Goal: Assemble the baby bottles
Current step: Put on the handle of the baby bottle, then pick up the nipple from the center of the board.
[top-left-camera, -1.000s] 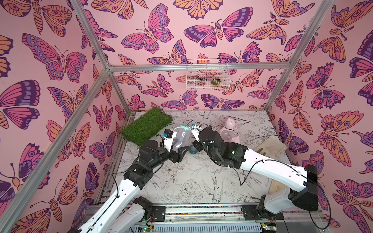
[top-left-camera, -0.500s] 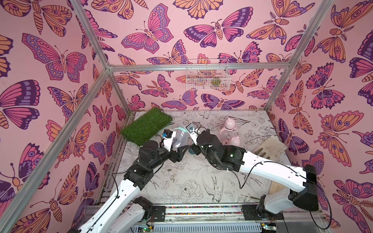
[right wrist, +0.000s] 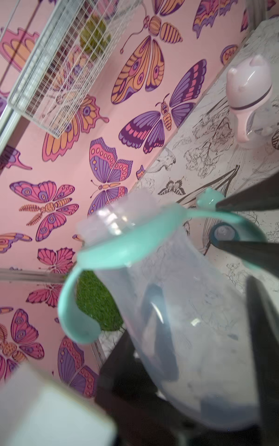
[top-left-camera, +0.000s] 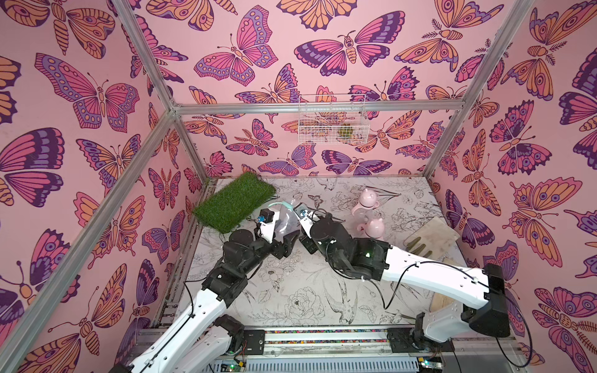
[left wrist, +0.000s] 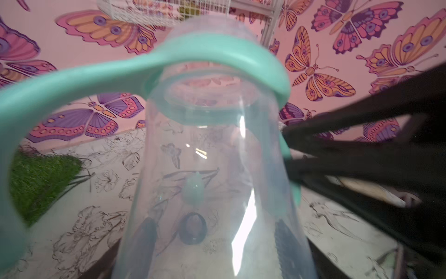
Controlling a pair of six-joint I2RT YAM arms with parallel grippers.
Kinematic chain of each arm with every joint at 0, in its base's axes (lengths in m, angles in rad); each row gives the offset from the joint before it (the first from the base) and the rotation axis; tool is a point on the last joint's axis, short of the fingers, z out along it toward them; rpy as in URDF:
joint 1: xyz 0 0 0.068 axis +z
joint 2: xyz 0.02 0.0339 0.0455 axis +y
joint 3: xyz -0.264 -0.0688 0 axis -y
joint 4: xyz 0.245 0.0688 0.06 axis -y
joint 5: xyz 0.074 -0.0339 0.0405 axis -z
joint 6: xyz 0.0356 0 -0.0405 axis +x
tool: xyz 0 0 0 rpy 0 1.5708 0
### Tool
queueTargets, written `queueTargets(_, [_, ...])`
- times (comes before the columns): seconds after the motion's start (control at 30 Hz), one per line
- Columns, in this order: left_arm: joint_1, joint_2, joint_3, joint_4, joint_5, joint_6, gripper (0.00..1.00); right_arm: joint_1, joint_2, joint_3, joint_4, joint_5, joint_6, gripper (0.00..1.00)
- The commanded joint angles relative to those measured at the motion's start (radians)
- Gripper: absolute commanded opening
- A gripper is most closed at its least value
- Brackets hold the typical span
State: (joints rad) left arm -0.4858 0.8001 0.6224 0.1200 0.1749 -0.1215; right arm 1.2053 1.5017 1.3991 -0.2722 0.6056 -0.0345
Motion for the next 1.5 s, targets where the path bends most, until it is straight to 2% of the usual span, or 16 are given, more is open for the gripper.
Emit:
queueTargets(0.0, [0.007, -0.014, -0.03, 0.214, -0.079, 0.027, 0.0, 0.038, -0.013, -0.013, -0.059, -0.089, 0.007, 0.44])
queueTargets(0.07, [0.007, -0.006, -0.047, 0.256, -0.069, 0.037, 0.0, 0.038, -0.028, -0.016, -0.059, -0.096, 0.013, 0.57])
queueTargets(0.2, [0.007, 0.01, -0.091, 0.361, -0.05, 0.054, 0.0, 0.032, -0.073, -0.024, -0.055, -0.112, 0.027, 0.73])
queueTargets(0.4, [0.009, 0.018, -0.238, 0.637, -0.057, 0.128, 0.0, -0.072, -0.171, -0.06, -0.08, -0.242, 0.114, 0.79])
queueTargets(0.6, [0.01, -0.038, -0.275, 0.663, -0.033, 0.13, 0.0, -0.31, -0.223, -0.17, -0.076, -0.396, 0.286, 0.83])
queueTargets(0.7, [0.009, -0.073, -0.263, 0.609, 0.007, 0.13, 0.0, -0.417, -0.148, -0.17, -0.122, -0.498, 0.323, 0.84])
queueTargets(0.8, [0.009, -0.104, -0.248, 0.548, 0.029, 0.123, 0.0, -0.424, -0.029, -0.135, -0.161, -0.511, 0.303, 0.83])
queueTargets(0.97, [0.009, -0.154, -0.233, 0.478, 0.046, 0.126, 0.0, -0.424, 0.165, -0.076, -0.155, -0.602, 0.328, 0.8])
queueTargets(1.07, [0.009, -0.186, -0.229, 0.449, 0.047, 0.126, 0.0, -0.424, 0.257, -0.035, -0.147, -0.613, 0.355, 0.81])
queueTargets(1.23, [0.009, -0.219, -0.217, 0.398, 0.045, 0.131, 0.0, -0.424, 0.379, 0.035, -0.145, -0.595, 0.388, 0.88])
queueTargets(1.47, [0.009, -0.234, -0.21, 0.375, 0.046, 0.134, 0.0, -0.421, 0.498, 0.123, -0.181, -0.606, 0.4, 0.88])
